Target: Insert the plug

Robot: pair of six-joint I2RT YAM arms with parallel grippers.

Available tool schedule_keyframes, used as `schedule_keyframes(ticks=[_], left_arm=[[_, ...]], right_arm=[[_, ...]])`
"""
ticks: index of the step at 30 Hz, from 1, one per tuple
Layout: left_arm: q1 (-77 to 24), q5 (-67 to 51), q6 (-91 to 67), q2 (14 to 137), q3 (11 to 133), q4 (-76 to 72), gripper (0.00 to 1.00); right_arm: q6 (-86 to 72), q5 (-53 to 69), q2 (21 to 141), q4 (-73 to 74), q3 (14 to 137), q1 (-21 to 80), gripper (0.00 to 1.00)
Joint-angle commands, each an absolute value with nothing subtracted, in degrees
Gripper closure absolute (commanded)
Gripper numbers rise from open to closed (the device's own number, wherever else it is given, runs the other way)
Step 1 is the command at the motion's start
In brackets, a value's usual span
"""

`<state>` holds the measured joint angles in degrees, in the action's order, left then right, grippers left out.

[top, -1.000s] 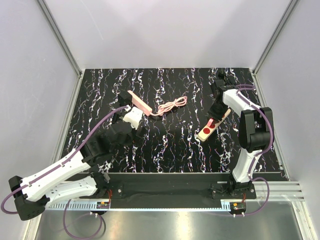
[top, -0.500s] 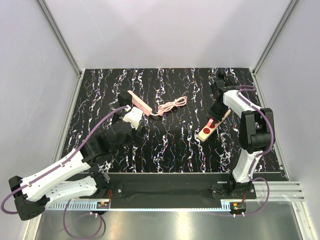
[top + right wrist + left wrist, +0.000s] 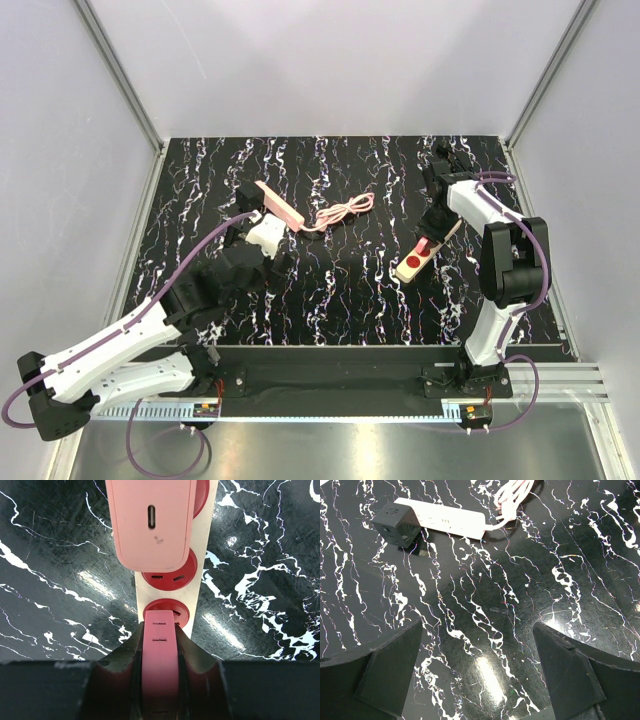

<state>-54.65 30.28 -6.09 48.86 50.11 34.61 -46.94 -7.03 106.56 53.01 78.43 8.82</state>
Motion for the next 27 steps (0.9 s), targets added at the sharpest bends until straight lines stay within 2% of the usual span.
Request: schedule_keyframes(ticks=[1, 27], left_arm=[[-54.8, 31.9, -6.2, 48.2, 50.0, 33.7, 0.01], [-54.8, 31.7, -6.1, 47.9, 49.9, 33.7, 0.01]], right_arm=[[-48.6, -7.9, 106.8, 52.8, 79.5, 8.4, 1.0], [-51.4, -7.1, 106.3, 52.6, 75.6, 8.3, 1.0]])
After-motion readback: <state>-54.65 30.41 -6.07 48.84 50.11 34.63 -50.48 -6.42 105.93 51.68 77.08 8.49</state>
